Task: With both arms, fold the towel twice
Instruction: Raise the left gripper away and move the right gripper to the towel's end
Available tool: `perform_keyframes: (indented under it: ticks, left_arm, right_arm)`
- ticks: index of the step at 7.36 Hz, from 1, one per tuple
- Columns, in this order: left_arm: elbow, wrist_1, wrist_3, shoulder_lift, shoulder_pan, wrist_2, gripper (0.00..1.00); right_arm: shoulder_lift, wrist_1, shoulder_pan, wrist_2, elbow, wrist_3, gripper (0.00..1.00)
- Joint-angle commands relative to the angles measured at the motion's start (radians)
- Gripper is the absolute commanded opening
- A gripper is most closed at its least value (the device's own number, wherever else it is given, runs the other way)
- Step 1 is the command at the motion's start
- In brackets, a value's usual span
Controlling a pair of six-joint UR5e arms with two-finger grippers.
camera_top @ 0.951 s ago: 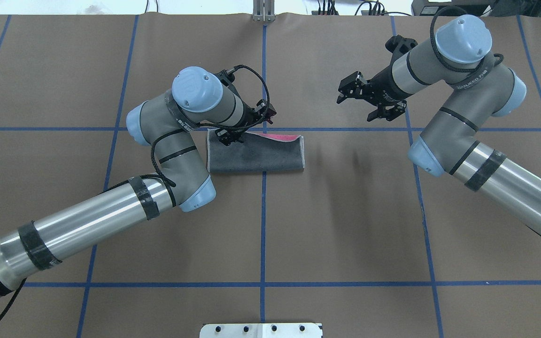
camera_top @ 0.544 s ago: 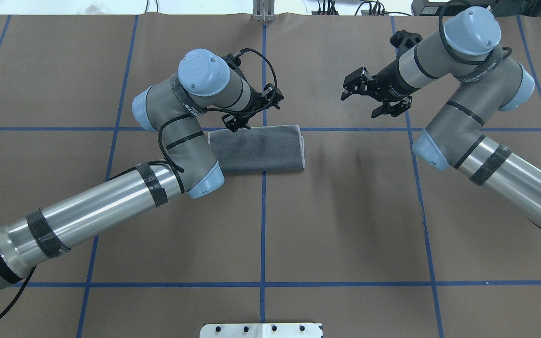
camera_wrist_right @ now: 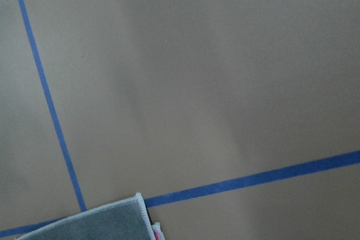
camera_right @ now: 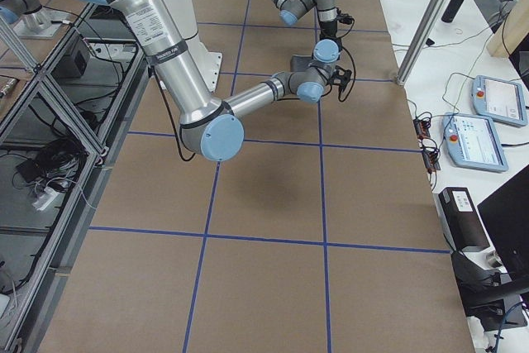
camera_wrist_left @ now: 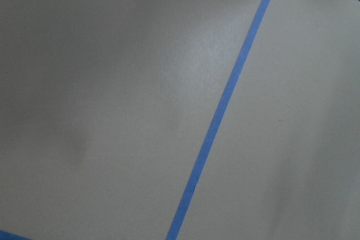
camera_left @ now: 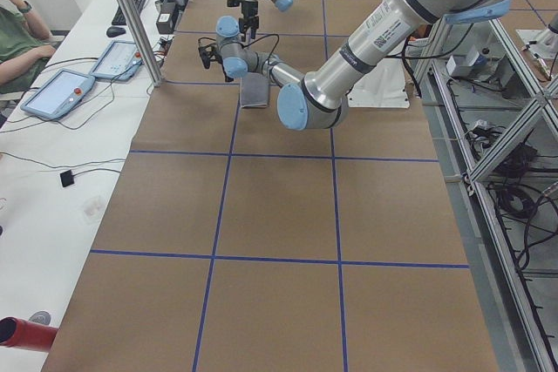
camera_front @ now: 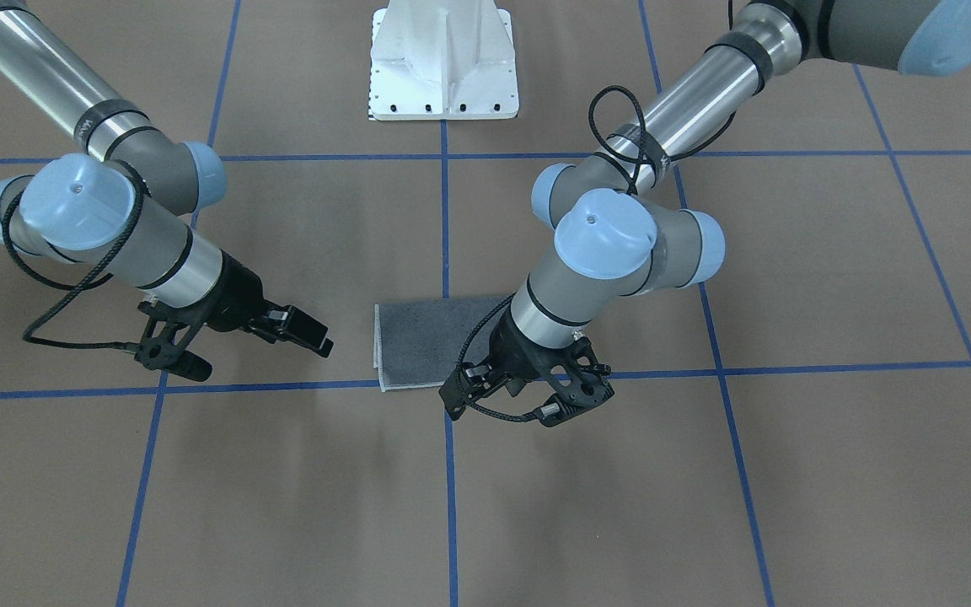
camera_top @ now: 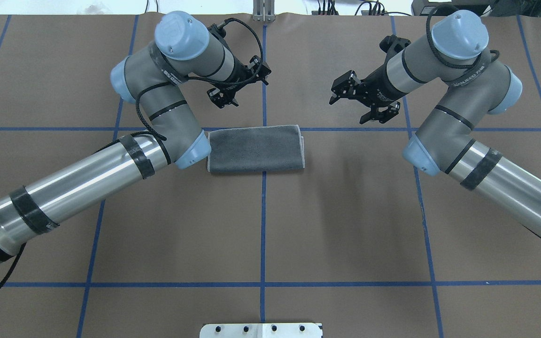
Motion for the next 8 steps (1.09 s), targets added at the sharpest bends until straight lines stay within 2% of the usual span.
perform_keyframes:
  ticks: [1, 2, 4, 6, 8]
  left_arm:
    - [-0.019, -0.003, 0.027, 0.045, -0.053, -0.074, 1.0]
    - [-0.04, -0.008, 0.029, 0.073, -0.068, -0.097, 1.0]
    - [-0.046, -0.008, 0.059, 0.088, -0.081, -0.117, 1.0]
    - [-0.046, -0.008, 0.059, 0.088, -0.081, -0.117, 1.0]
    - [-0.046, -0.007, 0.059, 0.088, -0.079, -0.116, 1.0]
  right_arm:
    - [0.085, -0.12, -0.078, -0.105, -0.005, 0.148, 0.99]
    - [0.118, -0.199, -0.101, -0.12, -0.008, 0.212, 0.99]
    - [0.137, -0.216, -0.153, -0.204, -0.04, 0.271, 0.99]
    - [0.146, -0.222, -0.172, -0.206, -0.057, 0.299, 0.99]
    - [0.155, -0.299, -0.175, -0.202, -0.05, 0.296, 0.99]
